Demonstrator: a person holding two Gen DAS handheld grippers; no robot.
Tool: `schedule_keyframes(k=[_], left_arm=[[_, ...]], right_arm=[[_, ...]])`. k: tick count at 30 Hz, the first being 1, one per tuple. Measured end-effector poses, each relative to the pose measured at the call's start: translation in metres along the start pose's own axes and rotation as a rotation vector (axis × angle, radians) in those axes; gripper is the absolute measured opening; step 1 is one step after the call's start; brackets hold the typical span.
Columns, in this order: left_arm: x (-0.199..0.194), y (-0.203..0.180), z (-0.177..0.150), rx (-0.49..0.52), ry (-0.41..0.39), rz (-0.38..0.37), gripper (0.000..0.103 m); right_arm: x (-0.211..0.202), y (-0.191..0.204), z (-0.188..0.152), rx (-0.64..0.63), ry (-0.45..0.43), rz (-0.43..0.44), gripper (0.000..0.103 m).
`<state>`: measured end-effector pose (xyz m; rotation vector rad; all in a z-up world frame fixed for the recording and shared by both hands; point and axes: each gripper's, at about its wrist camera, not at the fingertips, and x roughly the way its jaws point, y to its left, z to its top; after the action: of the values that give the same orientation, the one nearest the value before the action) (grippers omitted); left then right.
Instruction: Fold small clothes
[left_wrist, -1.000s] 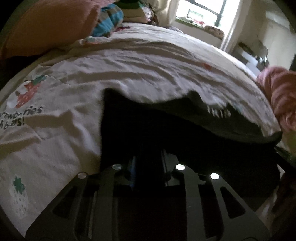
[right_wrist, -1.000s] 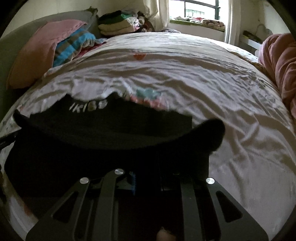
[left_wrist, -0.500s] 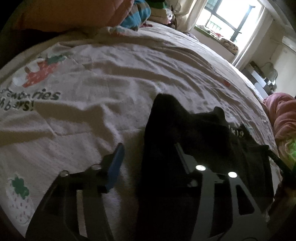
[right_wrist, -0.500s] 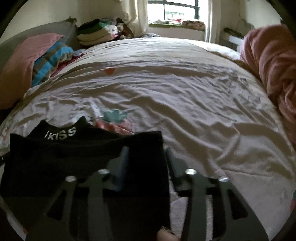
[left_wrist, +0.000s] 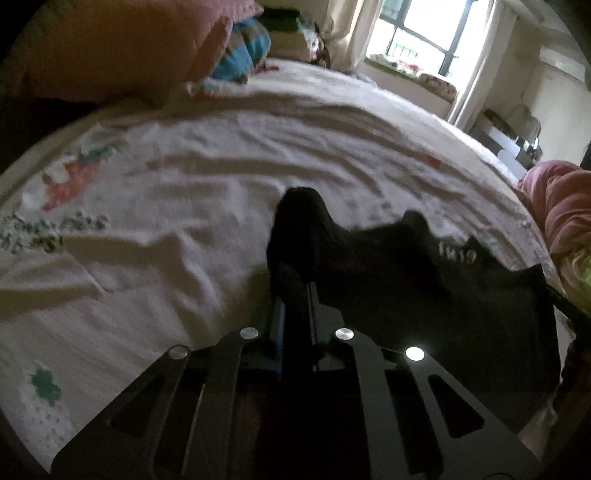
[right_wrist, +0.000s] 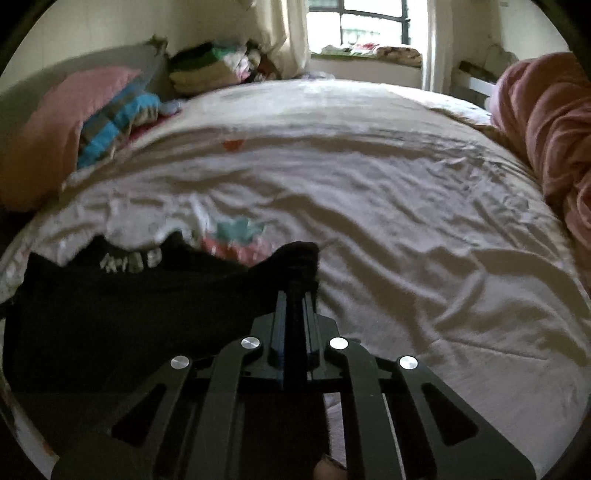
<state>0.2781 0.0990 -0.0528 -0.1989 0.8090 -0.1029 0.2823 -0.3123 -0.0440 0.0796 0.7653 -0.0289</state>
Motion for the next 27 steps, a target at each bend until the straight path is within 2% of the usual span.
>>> schedule_keyframes(k=[4,8,11,16,18,20,23,27], left_arm=[[-0.004,0.004,0.003,-0.008,-0.022,0.017,0.003],[0.013,0.01,-0.005,-0.012,0.041,0.04,0.004],[0.016,0.011,-0.008,-0.009,0.056,0.035,0.004],[0.009,0.01,-0.01,0.005,0.048,0.078,0.014],[0.003,0.009,-0.011,0.0,0.042,0.085,0.017],[-0.006,0.008,-0.011,0.005,0.032,0.094,0.018],[-0.016,0.004,-0.014,0.021,0.022,0.113,0.027],[-0.027,-0.002,-0.019,0.029,0.025,0.109,0.031]], right_arm=[[0.0,-0.012,0.005,0.041,-0.01,-0.031,0.006],[0.022,-0.017,-0.004,0.056,0.068,-0.056,0.006],[0.026,-0.017,-0.012,0.068,0.079,-0.057,0.007],[0.017,-0.01,-0.019,0.025,0.078,-0.094,0.01],[0.008,-0.009,-0.022,0.016,0.061,-0.097,0.015],[-0.002,-0.005,-0.023,0.004,0.041,-0.09,0.017],[-0.025,0.005,-0.028,-0.023,0.009,-0.05,0.029],[-0.045,0.018,-0.036,-0.055,0.003,0.013,0.031]])
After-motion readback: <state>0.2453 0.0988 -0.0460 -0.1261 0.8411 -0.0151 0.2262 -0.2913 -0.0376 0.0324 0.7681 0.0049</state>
